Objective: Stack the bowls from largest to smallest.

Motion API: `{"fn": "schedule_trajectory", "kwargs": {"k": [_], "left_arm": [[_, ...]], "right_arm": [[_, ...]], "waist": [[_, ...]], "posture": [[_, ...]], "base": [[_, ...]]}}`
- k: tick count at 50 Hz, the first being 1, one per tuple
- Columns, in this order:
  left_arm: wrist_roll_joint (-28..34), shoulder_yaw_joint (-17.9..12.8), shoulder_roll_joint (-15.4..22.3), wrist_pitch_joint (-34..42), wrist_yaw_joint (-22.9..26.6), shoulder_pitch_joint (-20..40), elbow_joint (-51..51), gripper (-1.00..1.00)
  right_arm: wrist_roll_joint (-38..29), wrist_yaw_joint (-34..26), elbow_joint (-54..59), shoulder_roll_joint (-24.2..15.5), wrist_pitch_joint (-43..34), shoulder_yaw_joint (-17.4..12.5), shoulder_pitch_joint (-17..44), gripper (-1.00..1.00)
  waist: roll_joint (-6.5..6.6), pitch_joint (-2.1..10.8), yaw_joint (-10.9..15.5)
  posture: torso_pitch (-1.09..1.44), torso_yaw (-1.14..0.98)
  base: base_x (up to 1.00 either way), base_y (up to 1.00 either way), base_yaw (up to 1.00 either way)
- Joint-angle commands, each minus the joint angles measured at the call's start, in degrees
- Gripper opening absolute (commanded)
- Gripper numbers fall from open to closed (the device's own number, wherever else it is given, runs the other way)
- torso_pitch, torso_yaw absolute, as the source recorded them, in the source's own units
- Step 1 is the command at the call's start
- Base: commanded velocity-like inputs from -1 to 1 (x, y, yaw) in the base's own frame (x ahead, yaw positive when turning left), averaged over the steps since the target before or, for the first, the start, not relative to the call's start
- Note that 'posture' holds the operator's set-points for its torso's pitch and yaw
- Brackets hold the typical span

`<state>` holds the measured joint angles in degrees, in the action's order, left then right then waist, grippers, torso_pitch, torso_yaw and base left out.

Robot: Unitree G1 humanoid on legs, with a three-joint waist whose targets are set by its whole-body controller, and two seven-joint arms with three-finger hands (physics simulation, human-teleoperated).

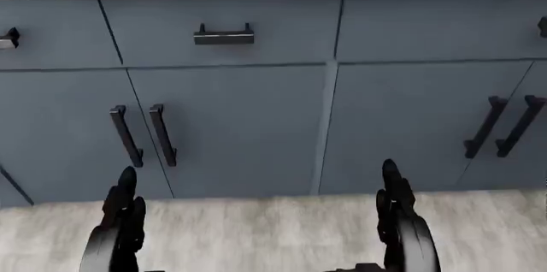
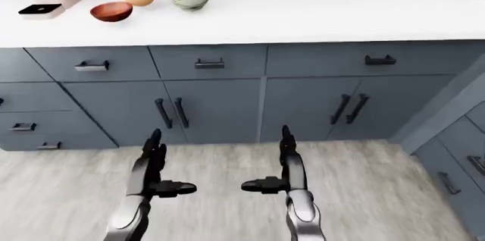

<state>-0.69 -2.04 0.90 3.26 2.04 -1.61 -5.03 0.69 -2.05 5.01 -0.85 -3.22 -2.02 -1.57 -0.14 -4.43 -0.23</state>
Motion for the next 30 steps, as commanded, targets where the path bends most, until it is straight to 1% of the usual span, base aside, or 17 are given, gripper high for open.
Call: {"fn": "schedule_trajectory", "kwargs": {"k": [1, 3, 4, 5, 7, 8, 12, 13, 14, 16, 19, 22, 23, 25, 26, 28, 30], "left_arm": [[-0.72, -0.25, 0.36, -2.55, 0.53, 2.06, 5.15, 1.00], [-0.25, 0.47, 0.41, -1.24, 1.47, 1.08, 7.43, 1.00], [-0.39, 0.51, 0.25, -0.44, 1.57, 0.60, 8.89, 1.00], [-0.75, -0.02, 0.34, 0.34, 1.50, 1.01, 9.43, 1.00], [-0.77, -0.01, 0.30, 1.51, 1.54, 0.41, 11.34, 1.00], [-0.79, -0.04, 0.39, 1.72, 1.78, 0.38, 11.69, 1.00], [-1.42, -0.44, 0.46, 6.34, 2.03, 1.01, 16.34, 1.00], [-1.38, -0.18, 0.41, 8.50, 1.90, 1.06, 19.10, 1.00], [-0.34, 1.18, 0.61, 11.03, 2.47, 0.26, 23.21, 1.00], [-0.17, 1.50, 0.39, 17.55, 2.30, 0.64, 30.04, 1.00], [0.31, 1.63, 0.63, 31.92, 1.68, 3.58, 43.43, 1.00], [-0.68, -0.37, 0.95, 40.91, 1.44, 6.86, 50.28, 1.00], [-1.32, -1.74, 1.40, 44.36, 1.37, 8.73, 52.34, 1.00], [-2.63, -3.89, 2.16, 47.67, 1.30, 11.34, 53.57, 1.00], [-3.13, -4.60, 2.60, 49.13, 1.09, 12.38, 54.28, 1.00], [-4.28, -5.84, 3.42, 51.68, 0.81, 14.20, 55.38, 1.00], [-5.25, -6.81, 4.11, 53.34, 0.43, 15.46, 56.07, 1.00]], "right_arm": [[0.32, 0.17, -5.45, -0.29, 2.89, -0.35, 1.56, 1.00], [0.40, 0.25, -5.41, -0.36, 2.87, -0.55, 1.81, 1.00], [0.37, 0.27, -5.36, -0.39, 2.87, -0.58, 1.88, 1.00], [0.34, 0.33, -6.06, -0.40, 2.52, -0.59, 1.67, 1.00], [0.16, 0.40, -6.74, -0.37, 2.16, -0.49, 1.44, 1.00], [0.15, 0.39, -7.07, -0.32, 1.95, -0.42, 1.37, 1.00], [-0.28, 0.70, -12.79, -0.16, -2.46, 0.10, 0.45, 1.00], [-0.32, 0.54, -13.63, -0.26, -3.39, 0.09, 0.69, 1.00], [-0.52, 0.50, -15.96, -0.22, -5.17, 0.34, 0.31, 1.00], [-0.50, 0.49, -22.41, -0.04, -9.94, 0.69, -0.46, 1.00], [-0.69, 0.63, -35.90, 0.04, -20.78, 1.42, -1.15, 1.00], [0.42, 0.08, -45.17, -0.22, -30.20, 0.48, 0.08, 1.00], [1.41, -0.39, -48.70, -0.41, -33.65, -0.29, 1.08, 1.00], [2.61, -0.51, -51.20, -0.55, -38.03, -1.56, 3.48, 1.00], [3.28, -0.25, -51.56, -0.55, -39.60, -2.18, 4.80, 1.00], [3.93, 0.51, -52.33, -0.76, -41.83, -2.29, 6.83, 1.00], [4.54, 1.35, -53.91, -0.94, -44.56, -2.09, 8.62, 1.00]], "waist": [[-0.45, 0.05, -0.12], [-0.02, 3.59, 0.40], [-0.03, 2.99, 0.41], [-0.37, 0.97, 0.30], [-0.47, 3.98, 0.41], [-0.45, 4.28, 0.44], [-0.32, 4.44, 0.53], [-0.28, 4.55, 0.51], [-0.24, 4.60, 0.54], [-0.21, 4.78, 0.47], [-0.29, 4.98, 0.64], [-0.28, 5.13, 0.68], [-0.27, 5.12, 0.66], [-0.23, 5.15, 0.64], [0.00, 5.93, 1.35], [-0.27, 4.49, 1.34], [-0.32, 4.20, 1.53]], "posture": [[0.00, 0.00], [0.00, 0.00], [0.00, 0.00], [0.00, 0.00], [0.00, 0.00], [0.00, 0.00], [0.00, 0.00], [0.00, 0.00], [0.00, 0.00], [0.00, 0.00], [0.00, 0.00], [0.00, 0.00], [0.00, 0.00], [0.00, 0.00], [0.00, 0.00], [0.00, 0.00], [0.00, 0.00]], "base": [[0.00, 0.00, 0.00], [0.00, 0.00, 0.00], [0.00, 0.00, 0.00], [0.00, 0.00, 0.00], [0.00, 0.00, 0.00], [0.00, 0.00, 0.00], [0.00, 0.00, 0.00], [0.00, 0.00, 0.00], [0.00, 0.00, 0.00], [0.00, 0.00, 0.00], [0.00, 0.00, 0.00], [0.00, 0.00, 0.00], [0.00, 0.00, 0.00], [0.00, 0.00, 0.00], [0.00, 0.00, 0.48], [0.00, 0.00, 0.99], [0.00, 0.00, 1.00]]}}
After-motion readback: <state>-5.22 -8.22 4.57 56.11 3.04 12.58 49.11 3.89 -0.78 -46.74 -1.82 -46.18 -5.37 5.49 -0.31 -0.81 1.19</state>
